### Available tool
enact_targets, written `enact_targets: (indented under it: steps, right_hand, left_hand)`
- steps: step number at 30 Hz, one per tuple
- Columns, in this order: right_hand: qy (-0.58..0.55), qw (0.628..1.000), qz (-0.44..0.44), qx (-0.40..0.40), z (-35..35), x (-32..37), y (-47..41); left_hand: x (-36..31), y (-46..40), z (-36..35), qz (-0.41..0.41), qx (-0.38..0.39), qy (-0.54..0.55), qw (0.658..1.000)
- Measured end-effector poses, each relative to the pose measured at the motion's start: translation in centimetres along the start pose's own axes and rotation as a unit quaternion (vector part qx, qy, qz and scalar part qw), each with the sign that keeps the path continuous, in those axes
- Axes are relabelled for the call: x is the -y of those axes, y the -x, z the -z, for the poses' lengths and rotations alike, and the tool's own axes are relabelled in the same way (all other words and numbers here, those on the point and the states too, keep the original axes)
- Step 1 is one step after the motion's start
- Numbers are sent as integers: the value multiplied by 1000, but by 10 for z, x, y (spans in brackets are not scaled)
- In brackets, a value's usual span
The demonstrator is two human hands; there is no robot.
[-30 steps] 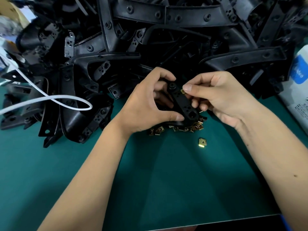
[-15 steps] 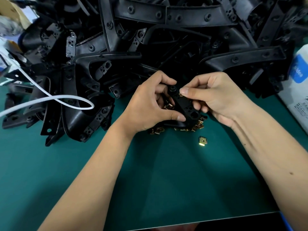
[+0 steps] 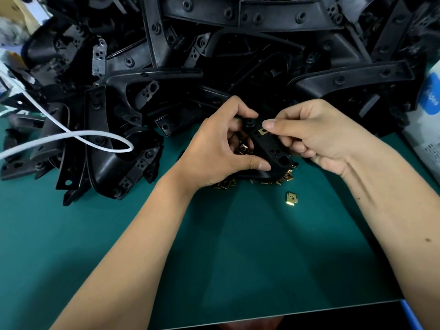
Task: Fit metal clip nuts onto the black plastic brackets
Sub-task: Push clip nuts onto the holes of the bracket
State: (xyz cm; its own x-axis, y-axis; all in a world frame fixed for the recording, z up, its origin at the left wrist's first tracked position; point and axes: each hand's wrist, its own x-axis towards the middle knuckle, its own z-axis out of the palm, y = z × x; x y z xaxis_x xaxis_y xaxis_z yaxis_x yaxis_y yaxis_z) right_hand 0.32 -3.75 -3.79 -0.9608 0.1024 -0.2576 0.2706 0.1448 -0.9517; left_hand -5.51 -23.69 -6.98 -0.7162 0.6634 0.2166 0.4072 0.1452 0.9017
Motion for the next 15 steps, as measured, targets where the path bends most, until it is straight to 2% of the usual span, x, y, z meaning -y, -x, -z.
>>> enact_targets:
  steps: [4, 9, 13, 15]
  right_hand:
    - [13, 1000, 4, 26, -3, 5, -2]
    - [31, 995, 32, 88, -8, 11, -7]
    - [18, 997, 62, 43, -4, 5, -6]
    - [-13, 996, 91, -9, 2, -1, -7]
  left_hand:
    - [-1, 0, -1, -14, -3, -2, 1000]
    - [-4, -2, -2, -24, 7, -65, 998]
    - [-5, -3, 1, -16, -4, -76, 997]
    - [-5, -5, 10, -28, -44, -85, 995]
